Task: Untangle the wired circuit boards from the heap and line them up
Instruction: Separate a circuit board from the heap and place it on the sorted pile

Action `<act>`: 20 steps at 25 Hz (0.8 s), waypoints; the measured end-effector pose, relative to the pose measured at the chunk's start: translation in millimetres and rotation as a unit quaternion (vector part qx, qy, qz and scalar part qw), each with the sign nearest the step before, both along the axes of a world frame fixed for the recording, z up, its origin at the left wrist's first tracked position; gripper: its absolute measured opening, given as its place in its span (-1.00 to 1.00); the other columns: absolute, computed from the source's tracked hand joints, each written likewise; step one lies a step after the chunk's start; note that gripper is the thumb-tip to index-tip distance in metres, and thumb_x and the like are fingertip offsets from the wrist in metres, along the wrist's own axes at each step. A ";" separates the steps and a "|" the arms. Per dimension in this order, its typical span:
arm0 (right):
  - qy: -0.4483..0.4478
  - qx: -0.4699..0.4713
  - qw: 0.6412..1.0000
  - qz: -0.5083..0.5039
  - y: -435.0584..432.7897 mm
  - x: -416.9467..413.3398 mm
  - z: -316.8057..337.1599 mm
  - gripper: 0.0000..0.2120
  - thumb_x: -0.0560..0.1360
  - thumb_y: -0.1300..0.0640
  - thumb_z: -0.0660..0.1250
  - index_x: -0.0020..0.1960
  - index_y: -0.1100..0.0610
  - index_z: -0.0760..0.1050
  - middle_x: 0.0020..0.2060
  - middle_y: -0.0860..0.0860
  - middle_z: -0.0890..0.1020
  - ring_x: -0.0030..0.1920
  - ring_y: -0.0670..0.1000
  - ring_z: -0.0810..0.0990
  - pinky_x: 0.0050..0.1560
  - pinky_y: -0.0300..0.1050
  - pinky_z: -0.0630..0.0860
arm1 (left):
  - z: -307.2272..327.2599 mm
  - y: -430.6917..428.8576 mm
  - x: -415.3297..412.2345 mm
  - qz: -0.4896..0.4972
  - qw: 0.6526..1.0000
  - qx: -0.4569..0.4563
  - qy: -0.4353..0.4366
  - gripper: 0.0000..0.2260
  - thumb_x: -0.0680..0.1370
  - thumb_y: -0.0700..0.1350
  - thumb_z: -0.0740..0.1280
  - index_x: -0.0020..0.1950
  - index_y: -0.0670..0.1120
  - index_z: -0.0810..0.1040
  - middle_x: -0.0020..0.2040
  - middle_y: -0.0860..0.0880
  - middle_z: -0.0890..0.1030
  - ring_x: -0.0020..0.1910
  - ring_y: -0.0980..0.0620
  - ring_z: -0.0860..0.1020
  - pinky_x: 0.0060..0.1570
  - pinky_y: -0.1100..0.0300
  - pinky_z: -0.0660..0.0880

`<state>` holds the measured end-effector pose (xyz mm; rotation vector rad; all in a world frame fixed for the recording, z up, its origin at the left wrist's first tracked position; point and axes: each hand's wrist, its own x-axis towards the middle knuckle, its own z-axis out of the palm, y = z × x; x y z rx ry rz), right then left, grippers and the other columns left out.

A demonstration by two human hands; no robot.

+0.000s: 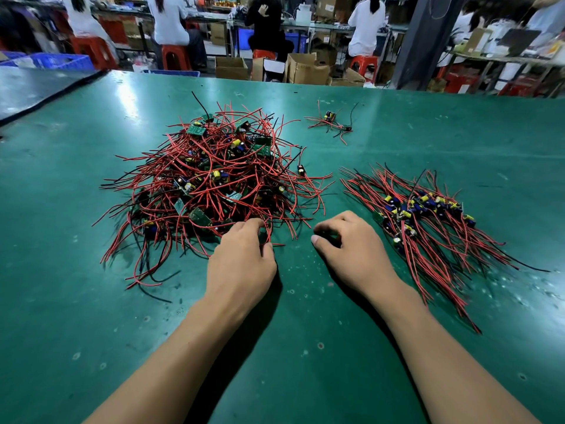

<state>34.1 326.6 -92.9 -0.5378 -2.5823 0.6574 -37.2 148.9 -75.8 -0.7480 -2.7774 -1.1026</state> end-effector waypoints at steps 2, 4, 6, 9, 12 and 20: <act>-0.001 -0.001 1.000 -0.001 -0.2 -0.2 0.8 -0.83 0.52 -0.05 0.40 0.05 -0.02 0.67 -0.04 -0.08 0.56 0.03 0.03 0.54 0.07 -0.05 0.48 | 2.5 -0.1 -0.2 -0.006 1.000 -0.019 0.009 -0.75 0.55 -0.03 0.33 0.20 -0.06 0.57 0.07 -0.03 0.63 0.07 -0.11 0.56 0.04 -0.03 0.54; 0.004 -0.005 1.000 0.007 -3.8 -0.1 1.4 -0.84 0.52 -0.04 0.40 0.04 -0.03 0.67 -0.05 -0.09 0.56 0.00 0.01 0.54 0.05 -0.06 0.49 | 3.1 -1.3 -0.9 -0.012 1.000 -0.018 0.017 -0.84 0.55 0.01 0.34 0.06 -0.01 0.64 -0.04 0.00 0.68 -0.03 -0.09 0.60 -0.05 0.00 0.57; 0.015 -0.014 1.000 0.024 -9.4 -0.4 1.9 -0.86 0.51 -0.03 0.41 0.02 -0.04 0.67 -0.07 -0.09 0.57 -0.04 -0.01 0.54 0.03 -0.05 0.50 | 1.3 -1.9 0.1 -0.031 0.999 -0.004 0.024 -0.86 0.55 0.01 0.35 -0.02 0.00 0.67 -0.12 0.01 0.70 -0.11 -0.06 0.62 -0.09 0.03 0.57; 0.007 -0.034 0.998 0.056 -13.5 -1.0 5.3 -0.81 0.47 0.01 0.44 0.07 -0.04 0.66 -0.06 -0.08 0.59 -0.06 -0.02 0.55 0.05 -0.02 0.53 | -2.1 1.9 8.7 -0.129 0.985 0.093 0.062 -0.89 0.55 -0.11 0.38 -0.09 -0.07 0.70 -0.19 -0.03 0.70 -0.18 -0.02 0.62 -0.11 0.07 0.54; -0.021 -0.072 0.992 0.097 -14.6 4.8 14.1 -0.61 0.36 0.09 0.36 0.18 0.01 0.64 0.02 -0.03 0.61 -0.03 -0.01 0.59 0.11 0.03 0.54 | -0.7 10.6 26.3 -0.227 0.950 0.178 0.117 -0.92 0.53 -0.22 0.42 -0.04 -0.14 0.71 -0.19 -0.04 0.68 -0.21 0.09 0.59 -0.12 0.24 0.52; -0.068 -0.293 0.903 0.307 -16.6 17.5 42.7 -0.64 0.47 0.46 0.27 -0.04 0.00 0.59 -0.17 -0.09 0.66 -0.14 -0.18 0.53 -0.11 -0.19 0.49 | 0.2 15.0 38.4 -0.232 0.912 0.279 0.189 -0.86 0.57 -0.21 0.38 0.08 -0.19 0.68 0.01 -0.07 0.62 -0.06 0.12 0.57 0.04 0.35 0.44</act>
